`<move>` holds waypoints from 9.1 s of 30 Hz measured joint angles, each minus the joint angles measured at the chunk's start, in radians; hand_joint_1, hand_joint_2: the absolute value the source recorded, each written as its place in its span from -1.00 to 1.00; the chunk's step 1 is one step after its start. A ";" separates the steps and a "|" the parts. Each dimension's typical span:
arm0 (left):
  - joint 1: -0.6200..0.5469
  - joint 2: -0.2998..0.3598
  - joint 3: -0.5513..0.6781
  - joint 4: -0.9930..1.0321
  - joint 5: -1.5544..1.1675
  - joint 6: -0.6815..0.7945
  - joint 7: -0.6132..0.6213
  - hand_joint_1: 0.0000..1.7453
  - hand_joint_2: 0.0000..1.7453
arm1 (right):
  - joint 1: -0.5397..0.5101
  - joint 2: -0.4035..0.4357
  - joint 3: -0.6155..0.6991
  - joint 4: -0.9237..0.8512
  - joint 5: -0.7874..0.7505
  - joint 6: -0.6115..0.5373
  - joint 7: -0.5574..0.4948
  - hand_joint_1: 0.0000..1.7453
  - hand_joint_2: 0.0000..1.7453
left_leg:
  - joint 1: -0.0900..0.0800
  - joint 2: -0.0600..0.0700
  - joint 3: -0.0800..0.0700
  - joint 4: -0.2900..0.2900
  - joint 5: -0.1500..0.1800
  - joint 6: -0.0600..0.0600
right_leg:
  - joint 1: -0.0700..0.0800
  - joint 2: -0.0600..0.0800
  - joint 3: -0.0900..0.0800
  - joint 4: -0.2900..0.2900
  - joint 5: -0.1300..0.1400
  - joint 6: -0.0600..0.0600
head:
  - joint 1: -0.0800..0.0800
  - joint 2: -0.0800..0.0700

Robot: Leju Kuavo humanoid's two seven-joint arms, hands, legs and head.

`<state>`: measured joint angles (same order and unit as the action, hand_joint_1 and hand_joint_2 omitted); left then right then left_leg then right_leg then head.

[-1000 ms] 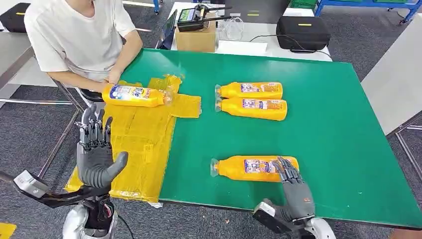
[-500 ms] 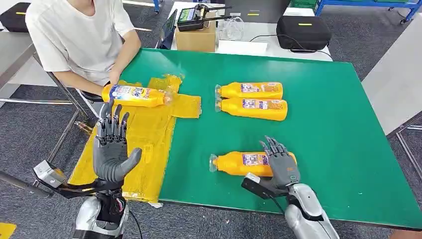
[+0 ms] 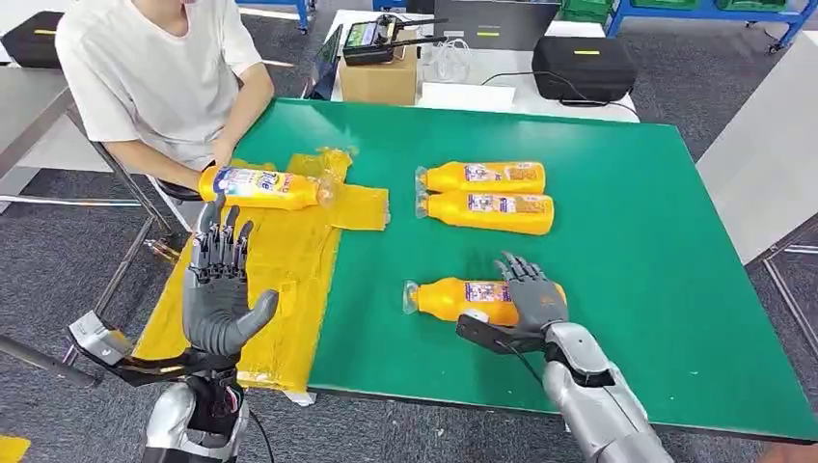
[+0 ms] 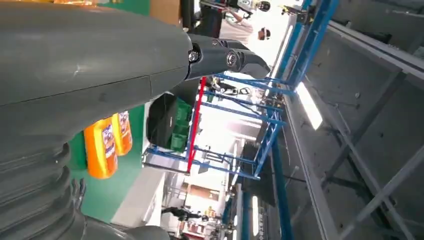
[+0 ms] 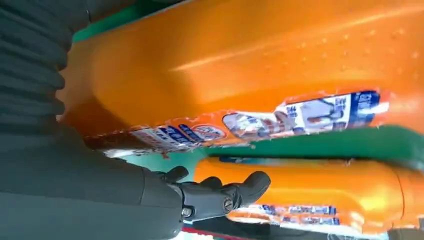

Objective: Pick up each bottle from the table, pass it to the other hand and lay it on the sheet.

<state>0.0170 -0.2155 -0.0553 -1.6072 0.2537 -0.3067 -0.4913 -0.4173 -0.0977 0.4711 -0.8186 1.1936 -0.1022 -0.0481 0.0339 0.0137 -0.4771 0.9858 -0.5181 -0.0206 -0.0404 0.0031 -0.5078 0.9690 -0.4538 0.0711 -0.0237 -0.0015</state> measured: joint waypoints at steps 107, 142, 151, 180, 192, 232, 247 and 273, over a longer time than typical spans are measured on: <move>-0.130 -0.014 -0.220 0.262 0.210 0.187 0.145 1.00 1.00 | 0.123 0.291 0.285 -0.302 -0.536 -0.378 -0.516 -1.00 -1.00 | 0.000 -0.004 -0.013 0.000 0.001 0.000 | 0.000 -0.002 -0.011 0.000 0.000 0.000 | 0.000 0.000; -0.599 0.203 -0.201 1.077 -1.155 0.669 0.404 0.42 1.00 | 0.271 0.315 0.092 -0.744 -0.679 -0.594 -0.651 -1.00 -1.00 | 0.000 -0.003 -0.011 0.000 0.001 0.000 | 0.000 -0.002 -0.008 0.002 0.000 0.000 | 0.000 0.000; -0.652 0.213 -0.161 1.165 -1.138 0.593 0.385 -1.00 1.00 | 0.241 0.282 0.149 -0.698 -0.738 -0.591 -0.651 -1.00 -1.00 | 0.000 -0.003 -0.004 -0.001 0.001 0.000 | 0.000 -0.002 -0.003 0.004 0.000 0.000 | 0.000 0.000; -0.504 0.191 -0.076 1.008 -0.757 0.237 -0.091 -1.00 1.00 | 0.182 0.233 0.218 -0.623 -0.894 -0.519 -0.651 -1.00 -1.00 | -0.001 -0.005 -0.003 0.000 0.002 0.000 | -0.001 -0.003 -0.002 0.004 0.000 0.000 | 0.000 0.000; -0.242 0.038 0.175 0.497 0.159 0.005 0.010 -1.00 1.00 | 0.212 0.215 0.195 -0.525 -0.548 -0.418 -0.492 -1.00 1.00 | 0.000 -0.004 -0.011 0.000 0.001 0.000 | 0.000 -0.002 -0.011 0.003 0.000 0.000 | 0.000 0.000; 0.021 -0.040 0.164 -0.027 0.130 -0.050 0.000 -1.00 1.00 | 0.460 -0.091 -0.035 -0.602 -0.027 -0.135 -0.041 -1.00 1.00 | -0.001 -0.004 -0.016 0.000 0.001 0.000 | -0.001 -0.004 -0.013 0.001 0.000 0.000 | 0.000 0.000; -0.008 -0.032 0.109 -0.011 0.112 -0.052 0.008 -1.00 1.00 | 0.244 -0.042 -0.034 -0.290 -0.171 -0.066 -0.122 -1.00 1.00 | 0.000 -0.003 -0.015 0.000 0.001 0.000 | 0.000 -0.003 -0.013 0.001 0.000 0.000 | 0.000 0.000; -0.092 -0.001 0.055 0.094 0.035 -0.032 -0.025 -1.00 1.00 | -0.155 -0.027 0.224 0.206 -0.338 0.222 -0.185 1.00 1.00 | 0.000 0.008 0.012 0.000 0.000 0.000 | 0.000 0.007 0.006 0.000 0.002 -0.003 | 0.000 0.000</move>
<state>-0.0747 -0.2163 0.0000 -1.5133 0.2884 -0.3391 -0.5161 -0.5718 -0.1251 0.6954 -0.6131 0.8560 0.1198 -0.2331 0.0342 0.0215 -0.4653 0.9856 -0.5182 -0.0208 -0.0400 0.0106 -0.5016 0.9689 -0.4513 0.0680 -0.0236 -0.0015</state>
